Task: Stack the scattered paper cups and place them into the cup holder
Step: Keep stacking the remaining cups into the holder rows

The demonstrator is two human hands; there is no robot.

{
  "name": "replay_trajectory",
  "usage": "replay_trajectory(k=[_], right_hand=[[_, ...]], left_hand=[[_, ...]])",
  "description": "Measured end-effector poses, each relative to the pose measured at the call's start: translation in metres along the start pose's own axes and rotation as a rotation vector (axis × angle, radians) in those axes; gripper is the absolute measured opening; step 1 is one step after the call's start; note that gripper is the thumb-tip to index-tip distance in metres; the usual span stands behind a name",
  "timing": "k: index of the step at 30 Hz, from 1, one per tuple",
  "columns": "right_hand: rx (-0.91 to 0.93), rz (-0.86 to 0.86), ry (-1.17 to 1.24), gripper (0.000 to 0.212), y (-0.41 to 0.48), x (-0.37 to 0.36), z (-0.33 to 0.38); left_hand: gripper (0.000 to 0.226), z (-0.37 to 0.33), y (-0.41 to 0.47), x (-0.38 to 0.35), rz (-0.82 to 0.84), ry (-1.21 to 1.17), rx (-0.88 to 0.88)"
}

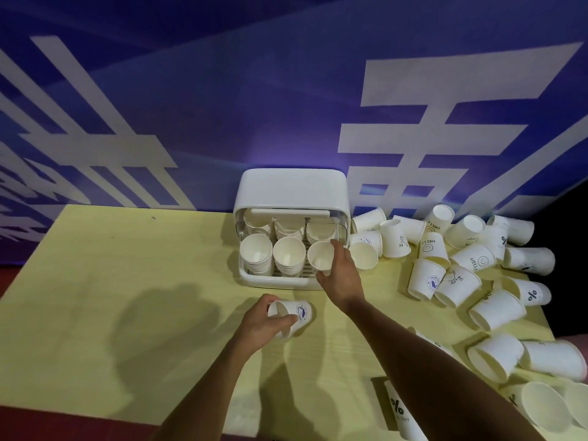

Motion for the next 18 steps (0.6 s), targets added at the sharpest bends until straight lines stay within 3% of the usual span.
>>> replay_trajectory(k=[9, 18], right_hand=[[-0.012, 0.072, -0.068, 0.077, -0.002, 0.006, -0.005], [0.098, 0.167, -0.018, 0.069, -0.024, 0.029, 0.0]], left_hand=[[0.048, -0.005, 0.003, 0.002, -0.017, -0.012, 0.009], [0.065, -0.034, 0.001, -0.008, -0.031, -0.062, 0.04]])
Point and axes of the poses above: each hand's wrist, its own y-axis towards the middle knuckle, its own x-axis out of the back of the hand, z = x × y, the point moved 5 cm from there along y, towards the middle knuckle, and after that the axes turned 13 degrees about y, right-handed, at the moved point
